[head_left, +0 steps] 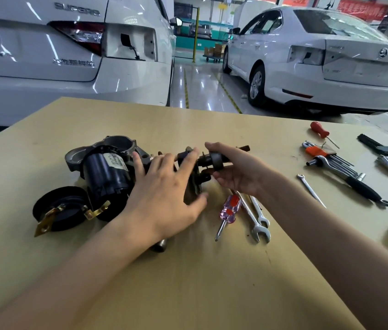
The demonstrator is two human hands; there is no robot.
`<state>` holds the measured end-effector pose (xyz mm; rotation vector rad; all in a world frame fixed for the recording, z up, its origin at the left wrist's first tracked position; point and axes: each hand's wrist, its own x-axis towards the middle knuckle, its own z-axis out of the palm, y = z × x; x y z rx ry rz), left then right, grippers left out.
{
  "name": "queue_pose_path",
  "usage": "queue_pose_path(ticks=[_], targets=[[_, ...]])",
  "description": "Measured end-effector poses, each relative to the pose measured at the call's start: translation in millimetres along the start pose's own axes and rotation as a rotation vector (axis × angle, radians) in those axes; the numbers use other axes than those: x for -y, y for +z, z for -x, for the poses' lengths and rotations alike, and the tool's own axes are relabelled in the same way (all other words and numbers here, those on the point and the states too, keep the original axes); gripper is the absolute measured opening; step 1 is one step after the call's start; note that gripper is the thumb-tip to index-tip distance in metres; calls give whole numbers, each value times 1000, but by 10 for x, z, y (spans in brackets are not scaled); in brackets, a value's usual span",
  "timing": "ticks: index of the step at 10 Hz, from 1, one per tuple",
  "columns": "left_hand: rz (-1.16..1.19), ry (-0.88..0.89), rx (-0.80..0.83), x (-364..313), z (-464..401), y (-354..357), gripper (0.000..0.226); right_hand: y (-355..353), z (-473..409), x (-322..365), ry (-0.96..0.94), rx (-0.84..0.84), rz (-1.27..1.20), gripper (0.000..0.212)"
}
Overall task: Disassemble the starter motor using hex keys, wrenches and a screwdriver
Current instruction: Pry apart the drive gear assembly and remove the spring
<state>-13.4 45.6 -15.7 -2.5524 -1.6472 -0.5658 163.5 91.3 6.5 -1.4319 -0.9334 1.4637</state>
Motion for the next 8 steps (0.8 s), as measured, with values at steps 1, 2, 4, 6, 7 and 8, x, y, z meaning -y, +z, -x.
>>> queue_pose_path(ticks=[1, 2, 4, 6, 7, 8], targets=[[-65, 24, 41, -6, 8, 46, 76, -61, 53, 23, -2, 77, 46, 41], [-54, 26, 42, 13, -7, 76, 65, -204, 85, 32, -149, -26, 159, 43], [-51, 82, 25, 1, -37, 123, 76, -450, 107, -80, -314, -180, 382, 14], [0, 36, 50, 7, -42, 133, 85, -386, 119, -251, -472, -242, 504, 5], [70, 38, 36, -11, -7, 95, 87, -307, 137, -284, -543, -254, 583, 6], [202, 145, -157, -107, 81, -9, 67, -247, 250, -312, -634, -307, 603, 9]])
